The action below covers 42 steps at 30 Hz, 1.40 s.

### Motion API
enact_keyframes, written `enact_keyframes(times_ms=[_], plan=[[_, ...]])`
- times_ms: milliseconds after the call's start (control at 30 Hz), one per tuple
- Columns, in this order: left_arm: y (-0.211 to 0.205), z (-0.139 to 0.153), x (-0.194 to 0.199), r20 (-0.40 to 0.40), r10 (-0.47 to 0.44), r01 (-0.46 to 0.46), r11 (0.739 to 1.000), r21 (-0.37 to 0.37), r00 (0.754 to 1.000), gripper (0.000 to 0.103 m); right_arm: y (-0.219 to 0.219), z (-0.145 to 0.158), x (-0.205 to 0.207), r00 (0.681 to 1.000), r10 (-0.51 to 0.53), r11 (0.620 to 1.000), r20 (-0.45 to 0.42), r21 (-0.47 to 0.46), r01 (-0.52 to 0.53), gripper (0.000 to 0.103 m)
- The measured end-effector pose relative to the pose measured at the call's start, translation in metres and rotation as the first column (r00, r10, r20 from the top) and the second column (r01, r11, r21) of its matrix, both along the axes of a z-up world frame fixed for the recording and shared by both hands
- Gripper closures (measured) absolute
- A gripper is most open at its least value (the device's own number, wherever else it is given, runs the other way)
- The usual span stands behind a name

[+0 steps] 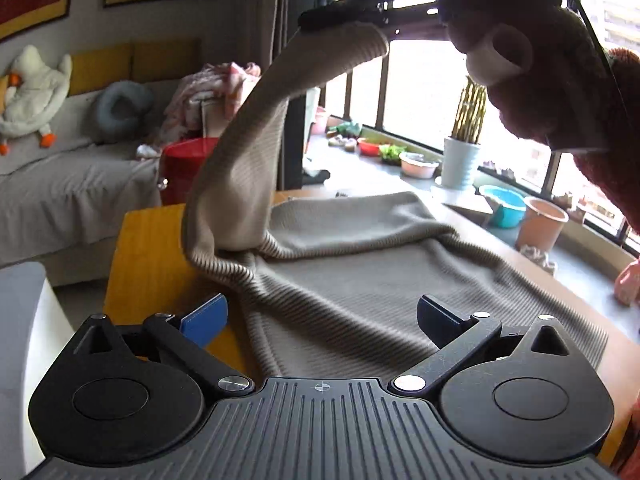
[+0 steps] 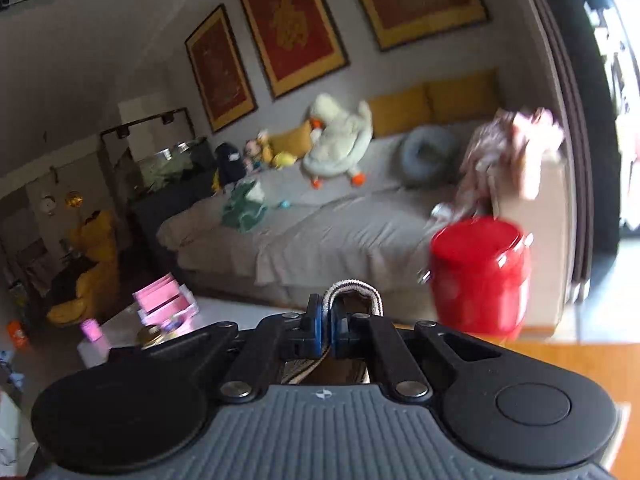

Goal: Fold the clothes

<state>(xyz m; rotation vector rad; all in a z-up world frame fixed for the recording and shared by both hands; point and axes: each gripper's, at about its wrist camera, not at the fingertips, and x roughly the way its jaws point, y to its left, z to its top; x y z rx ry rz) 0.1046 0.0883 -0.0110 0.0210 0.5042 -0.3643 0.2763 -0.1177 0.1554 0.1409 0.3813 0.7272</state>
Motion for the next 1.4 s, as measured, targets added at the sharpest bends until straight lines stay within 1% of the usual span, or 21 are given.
enact_keyframes(times_ms=[33, 100, 233, 333, 433, 533, 600, 700, 733, 800, 900, 967, 1000, 1033, 1100, 1133, 1167, 1200, 1233, 1300, 1400], plan=[[-0.006, 0.0, 0.007, 0.003, -0.006, 0.006, 1.0, -0.017, 1.0, 0.0, -0.01, 0.001, 0.005, 0.999, -0.035, 0.999, 0.011, -0.017, 0.035, 0.099], [-0.017, -0.004, 0.022, -0.005, -0.021, 0.021, 0.998, -0.052, 1.0, 0.0, -0.032, -0.011, 0.016, 0.995, -0.096, 0.995, -0.016, -0.037, 0.096, 0.099], [-0.034, -0.02, 0.051, -0.079, -0.058, 0.049, 0.993, -0.103, 0.995, 0.0, -0.076, -0.036, 0.038, 0.974, -0.218, 0.974, -0.064, -0.082, 0.212, 0.099], [-0.043, -0.035, 0.064, -0.131, -0.066, 0.054, 0.995, -0.086, 0.989, 0.0, -0.103, -0.072, 0.054, 0.95, -0.281, 0.958, -0.135, -0.092, 0.27, 0.099], [-0.045, -0.047, 0.069, -0.168, -0.05, 0.042, 0.998, -0.056, 0.984, 0.0, -0.126, -0.109, 0.067, 0.925, -0.306, 0.952, -0.224, -0.074, 0.297, 0.099], [-0.04, -0.053, 0.071, -0.198, -0.026, 0.018, 0.999, -0.042, 0.98, 0.0, -0.143, -0.144, 0.073, 0.893, -0.32, 0.946, -0.317, -0.056, 0.319, 0.099], [-0.036, -0.049, 0.071, -0.192, -0.019, 0.01, 0.999, -0.046, 0.981, 0.0, -0.15, -0.168, 0.075, 0.868, -0.336, 0.939, -0.365, -0.066, 0.336, 0.099], [-0.032, -0.034, 0.074, -0.141, -0.032, 0.021, 0.997, -0.075, 0.99, 0.0, -0.154, -0.197, 0.077, 0.835, -0.364, 0.93, -0.413, -0.108, 0.352, 0.099], [-0.033, -0.028, 0.078, -0.124, -0.035, 0.024, 0.996, -0.087, 0.992, 0.0, -0.154, -0.204, 0.076, 0.83, -0.369, 0.928, -0.417, -0.117, 0.354, 0.099], [-0.035, -0.021, 0.089, -0.102, -0.031, 0.02, 0.994, -0.104, 0.994, 0.0, -0.153, -0.206, 0.073, 0.836, -0.375, 0.926, -0.402, -0.118, 0.359, 0.099], [-0.041, -0.023, 0.116, -0.076, -0.008, -0.001, 0.993, -0.119, 0.997, 0.0, -0.152, -0.197, 0.064, 0.844, -0.381, 0.923, -0.377, -0.1, 0.372, 0.092], [-0.042, -0.031, 0.132, -0.078, 0.021, -0.03, 0.992, -0.12, 0.997, 0.0, -0.15, -0.19, 0.056, 0.861, -0.365, 0.93, -0.353, -0.092, 0.357, 0.084], [-0.042, -0.037, 0.138, -0.092, 0.039, -0.052, 0.99, -0.134, 0.995, 0.0, -0.148, -0.187, 0.053, 0.868, -0.354, 0.934, -0.348, -0.093, 0.344, 0.074], [-0.04, -0.041, 0.142, -0.108, 0.046, -0.062, 0.987, -0.151, 0.993, 0.0, -0.146, -0.187, 0.049, 0.872, -0.346, 0.938, -0.347, -0.103, 0.331, 0.068], [-0.036, -0.05, 0.147, -0.127, 0.052, -0.075, 0.979, -0.19, 0.991, 0.0, -0.14, -0.19, 0.043, 0.873, -0.341, 0.94, -0.349, -0.153, 0.306, 0.069], [-0.036, -0.052, 0.146, -0.122, 0.051, -0.074, 0.979, -0.189, 0.991, 0.0, -0.136, -0.19, 0.04, 0.876, -0.349, 0.935, -0.332, -0.19, 0.301, 0.079], [-0.036, -0.054, 0.146, -0.117, 0.051, -0.073, 0.979, -0.189, 0.992, 0.0, -0.134, -0.19, 0.037, 0.881, -0.36, 0.927, -0.309, -0.223, 0.3, 0.084], [-0.036, -0.056, 0.145, -0.112, 0.051, -0.072, 0.98, -0.188, 0.992, 0.0, -0.132, -0.189, 0.034, 0.885, -0.369, 0.919, -0.285, -0.256, 0.3, 0.087], [-0.035, -0.055, 0.145, -0.109, 0.047, -0.067, 0.98, -0.19, 0.993, 0.0, -0.132, -0.19, 0.033, 0.882, -0.377, 0.913, -0.281, -0.27, 0.304, 0.087], [-0.033, -0.057, 0.147, -0.119, 0.035, -0.058, 0.98, -0.192, 0.992, 0.0, -0.135, -0.194, 0.033, 0.867, -0.396, 0.908, -0.302, -0.271, 0.32, 0.087], [-0.032, -0.057, 0.148, -0.128, 0.029, -0.055, 0.978, -0.2, 0.991, 0.0, -0.128, -0.199, 0.028, 0.879, -0.413, 0.887, -0.237, -0.323, 0.33, 0.08]])
